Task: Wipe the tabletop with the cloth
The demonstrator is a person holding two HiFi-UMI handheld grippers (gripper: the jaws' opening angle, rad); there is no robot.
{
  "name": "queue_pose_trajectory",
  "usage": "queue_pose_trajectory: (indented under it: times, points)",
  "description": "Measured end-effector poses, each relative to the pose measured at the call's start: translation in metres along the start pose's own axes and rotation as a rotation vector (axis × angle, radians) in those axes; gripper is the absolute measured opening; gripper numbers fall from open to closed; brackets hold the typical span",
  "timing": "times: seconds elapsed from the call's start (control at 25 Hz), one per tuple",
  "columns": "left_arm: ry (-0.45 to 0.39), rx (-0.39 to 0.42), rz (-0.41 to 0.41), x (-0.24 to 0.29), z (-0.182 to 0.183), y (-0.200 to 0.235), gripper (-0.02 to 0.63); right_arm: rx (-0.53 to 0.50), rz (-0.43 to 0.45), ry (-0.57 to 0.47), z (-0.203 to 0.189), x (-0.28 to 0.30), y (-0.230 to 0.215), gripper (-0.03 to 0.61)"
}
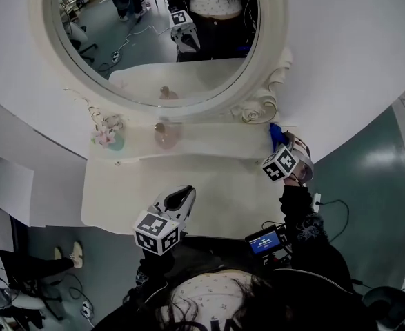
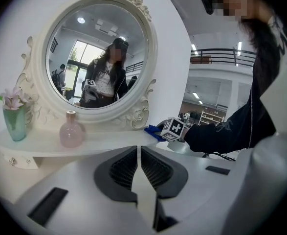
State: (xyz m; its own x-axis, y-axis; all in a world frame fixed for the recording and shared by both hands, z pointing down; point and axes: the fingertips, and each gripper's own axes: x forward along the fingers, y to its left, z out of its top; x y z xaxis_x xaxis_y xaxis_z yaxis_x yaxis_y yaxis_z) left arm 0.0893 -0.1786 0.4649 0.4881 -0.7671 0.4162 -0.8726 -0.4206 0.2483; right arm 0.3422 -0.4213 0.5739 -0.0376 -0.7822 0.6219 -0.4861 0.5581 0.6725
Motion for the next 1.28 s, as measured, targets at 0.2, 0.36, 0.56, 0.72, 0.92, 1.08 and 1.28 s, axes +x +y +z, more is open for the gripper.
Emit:
queue_pose_trajectory:
  times: [0.2,0.36,0.56,0.72,0.92,1.08,1.28]
  points:
    - [-0.005,0.0,0.016,-0.011,0.001,0.007,0.002,0.08,0.018,0.01,-0.001,-0.004,-0.003,0.075]
    - [-0.001,-0.006,0.021,-0.022,-0.004,0.018,0.002,0.167,0.032,-0.023,0.015,-0.021,0.0,0.077]
    - [-0.002,-0.015,0.012,-0.046,-0.012,0.044,0.002,0.221,0.027,-0.087,0.056,-0.056,0.02,0.077]
    - [-0.005,-0.012,0.007,-0.079,-0.017,0.082,0.002,0.249,0.046,-0.123,0.102,-0.088,0.055,0.077]
    - [-0.009,-0.032,-0.005,-0.136,-0.028,0.153,0.002,0.254,0.064,-0.144,0.182,-0.134,0.113,0.077]
    - [-0.002,-0.02,0.004,-0.161,-0.033,0.187,0.002,0.291,0.106,-0.18,0.227,-0.157,0.152,0.077]
    - [-0.006,-0.002,0.048,-0.199,-0.044,0.227,0.002,0.267,0.193,-0.252,0.303,-0.184,0.212,0.078]
